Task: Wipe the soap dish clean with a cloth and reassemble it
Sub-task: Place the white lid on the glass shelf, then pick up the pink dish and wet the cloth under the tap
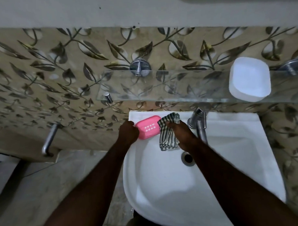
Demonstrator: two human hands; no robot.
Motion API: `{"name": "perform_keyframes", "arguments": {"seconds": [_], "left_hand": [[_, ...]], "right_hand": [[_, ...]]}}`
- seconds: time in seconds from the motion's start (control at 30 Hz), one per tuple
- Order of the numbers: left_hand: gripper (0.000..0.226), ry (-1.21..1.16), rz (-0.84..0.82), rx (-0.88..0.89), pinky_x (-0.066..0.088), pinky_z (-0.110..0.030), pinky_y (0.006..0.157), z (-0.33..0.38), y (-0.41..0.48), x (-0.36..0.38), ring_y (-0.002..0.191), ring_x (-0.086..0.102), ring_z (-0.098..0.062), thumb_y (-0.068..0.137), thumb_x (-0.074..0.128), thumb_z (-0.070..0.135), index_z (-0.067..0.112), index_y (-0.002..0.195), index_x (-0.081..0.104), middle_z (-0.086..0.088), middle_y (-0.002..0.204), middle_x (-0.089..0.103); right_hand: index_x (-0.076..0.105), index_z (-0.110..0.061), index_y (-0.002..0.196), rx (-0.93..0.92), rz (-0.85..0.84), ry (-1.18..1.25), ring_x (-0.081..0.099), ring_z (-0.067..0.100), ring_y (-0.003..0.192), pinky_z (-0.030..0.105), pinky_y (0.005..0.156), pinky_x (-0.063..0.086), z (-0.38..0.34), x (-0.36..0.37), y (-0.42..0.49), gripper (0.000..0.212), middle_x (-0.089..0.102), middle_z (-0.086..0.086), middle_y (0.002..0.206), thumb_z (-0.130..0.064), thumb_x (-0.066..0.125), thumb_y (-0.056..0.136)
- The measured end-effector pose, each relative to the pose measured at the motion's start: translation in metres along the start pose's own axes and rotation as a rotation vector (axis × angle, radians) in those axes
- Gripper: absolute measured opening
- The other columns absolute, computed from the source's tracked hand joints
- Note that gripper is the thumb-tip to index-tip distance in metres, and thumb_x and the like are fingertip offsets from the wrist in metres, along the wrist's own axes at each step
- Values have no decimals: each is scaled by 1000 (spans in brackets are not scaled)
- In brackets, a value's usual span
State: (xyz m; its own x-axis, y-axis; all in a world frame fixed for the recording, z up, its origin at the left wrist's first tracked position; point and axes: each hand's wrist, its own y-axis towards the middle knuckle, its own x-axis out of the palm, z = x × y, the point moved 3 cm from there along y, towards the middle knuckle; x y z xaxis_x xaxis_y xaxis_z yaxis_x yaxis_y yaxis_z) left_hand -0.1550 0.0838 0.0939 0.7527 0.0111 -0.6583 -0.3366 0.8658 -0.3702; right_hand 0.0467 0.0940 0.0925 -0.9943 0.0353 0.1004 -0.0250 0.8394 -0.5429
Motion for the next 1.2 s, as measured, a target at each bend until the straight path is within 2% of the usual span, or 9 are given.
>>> {"name": "perform_keyframes", "arguments": {"seconds": [0.1, 0.17, 0.27, 0.53, 0.73, 0.87, 0.97, 1.07, 1.2], "left_hand": [[53, -25, -5, 38, 47, -38, 94, -3, 0, 0, 110, 62, -37, 68, 45, 23, -7, 105, 69, -27, 114, 66], [29, -96, 20, 41, 53, -40, 79, -10, 2, 2, 84, 67, -31, 70, 50, 17, 1, 80, 72, -23, 85, 70], [22, -364, 37, 10, 46, -32, 67, -11, -6, 1, 63, 51, -18, 79, 59, 5, 17, 60, 61, -11, 65, 56], [13, -820, 7, 1, 57, -36, 77, -3, -56, 7, 79, 64, -24, 87, 63, -5, 6, 92, 68, -13, 85, 67], [36, -432, 208, 497, 46, -7, 75, 18, -99, -13, 84, 59, 8, 83, 67, -7, 7, 117, 65, -5, 97, 60], [32, -245, 228, 717, 48, -15, 85, 25, -131, -20, 98, 55, 6, 84, 64, 8, 19, 114, 66, 5, 103, 55], [31, -285, 134, 682, 50, -30, 93, 27, -147, -15, 118, 51, -1, 86, 65, 24, 40, 112, 62, -1, 124, 54], [39, -458, -42, 540, 47, -46, 102, 35, -170, 4, 135, 42, -6, 80, 68, 40, 59, 111, 54, 2, 139, 48], [74, -659, -253, 342, 47, -38, 102, 41, -182, 25, 134, 46, -17, 74, 80, 17, 53, 130, 47, 6, 148, 43]], "right_hand": [[67, -8, 98, 44, -29, 72, 67, 24, 74, 36, 74, 54, 9, 3, 2, 11, 72, 9, 83, -8, 57, 94], [67, -9, 98, 44, -42, 122, 68, 25, 77, 39, 79, 54, 10, 3, 0, 11, 73, 11, 87, -9, 57, 94], [67, -6, 103, 13, -33, 184, 70, 25, 80, 37, 75, 57, 10, -5, -3, 14, 73, 12, 90, -10, 56, 95], [63, -2, 110, -48, -50, 380, 67, 27, 79, 42, 79, 55, -1, -27, -37, 18, 69, 15, 93, -7, 53, 95], [65, -7, 106, -52, -186, 522, 71, 24, 79, 38, 75, 59, -13, -39, -69, 19, 74, 12, 91, -3, 50, 94], [62, -1, 112, 25, -248, 585, 71, 26, 78, 36, 72, 59, -12, -44, -83, 26, 72, 16, 90, -7, 54, 87], [56, 4, 123, 45, -261, 619, 68, 30, 87, 40, 78, 56, -13, -48, -89, 51, 66, 22, 103, -13, 58, 76], [60, 3, 116, 42, -296, 621, 66, 31, 87, 44, 85, 53, -17, -60, -91, 46, 67, 20, 101, -15, 58, 74], [64, 0, 109, 60, -362, 583, 66, 34, 89, 49, 89, 51, -19, -67, -96, 35, 69, 20, 99, -15, 55, 79]]}}
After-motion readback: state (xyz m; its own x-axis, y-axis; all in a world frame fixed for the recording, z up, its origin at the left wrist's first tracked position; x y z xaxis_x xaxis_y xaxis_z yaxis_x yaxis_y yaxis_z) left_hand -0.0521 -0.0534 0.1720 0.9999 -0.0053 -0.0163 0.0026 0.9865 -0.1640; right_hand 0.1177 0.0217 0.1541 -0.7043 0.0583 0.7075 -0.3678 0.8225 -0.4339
